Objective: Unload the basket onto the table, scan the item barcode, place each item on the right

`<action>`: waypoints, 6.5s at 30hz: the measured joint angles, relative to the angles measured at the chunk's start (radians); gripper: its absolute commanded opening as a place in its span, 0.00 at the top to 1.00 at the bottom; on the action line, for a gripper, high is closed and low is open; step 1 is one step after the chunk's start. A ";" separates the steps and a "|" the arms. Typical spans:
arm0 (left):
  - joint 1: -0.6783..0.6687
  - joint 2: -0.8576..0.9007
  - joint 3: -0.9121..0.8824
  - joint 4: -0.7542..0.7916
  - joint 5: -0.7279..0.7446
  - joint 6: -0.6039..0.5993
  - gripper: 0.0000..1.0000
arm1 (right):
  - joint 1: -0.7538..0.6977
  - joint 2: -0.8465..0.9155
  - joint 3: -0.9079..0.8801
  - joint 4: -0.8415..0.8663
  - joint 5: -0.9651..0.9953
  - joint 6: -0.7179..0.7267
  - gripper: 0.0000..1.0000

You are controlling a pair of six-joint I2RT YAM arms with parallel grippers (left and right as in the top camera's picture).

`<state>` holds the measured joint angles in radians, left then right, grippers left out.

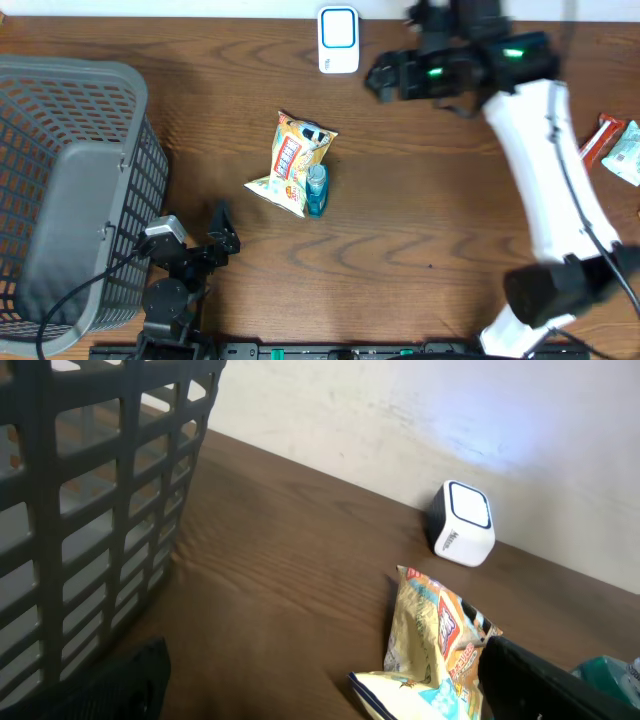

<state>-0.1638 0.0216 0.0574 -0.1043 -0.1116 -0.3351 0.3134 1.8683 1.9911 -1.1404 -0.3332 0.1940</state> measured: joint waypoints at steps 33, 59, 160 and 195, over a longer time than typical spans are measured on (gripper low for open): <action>0.000 0.000 0.000 0.000 0.000 0.000 0.02 | 0.084 0.534 -0.013 0.209 -0.215 0.315 0.36; 0.000 0.000 0.000 0.000 0.000 0.000 0.02 | -0.028 0.458 -0.070 0.246 -0.291 0.086 0.98; 0.000 0.000 0.000 0.000 0.000 0.000 0.02 | 0.380 -0.120 -0.070 -0.069 0.310 0.453 0.01; 0.000 0.000 0.000 0.000 0.000 0.000 0.02 | 0.581 0.244 -0.094 -0.061 0.639 0.897 0.10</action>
<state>-0.1638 0.0216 0.0574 -0.1043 -0.1116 -0.3351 0.8944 2.1124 1.8973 -1.2011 0.3061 1.0912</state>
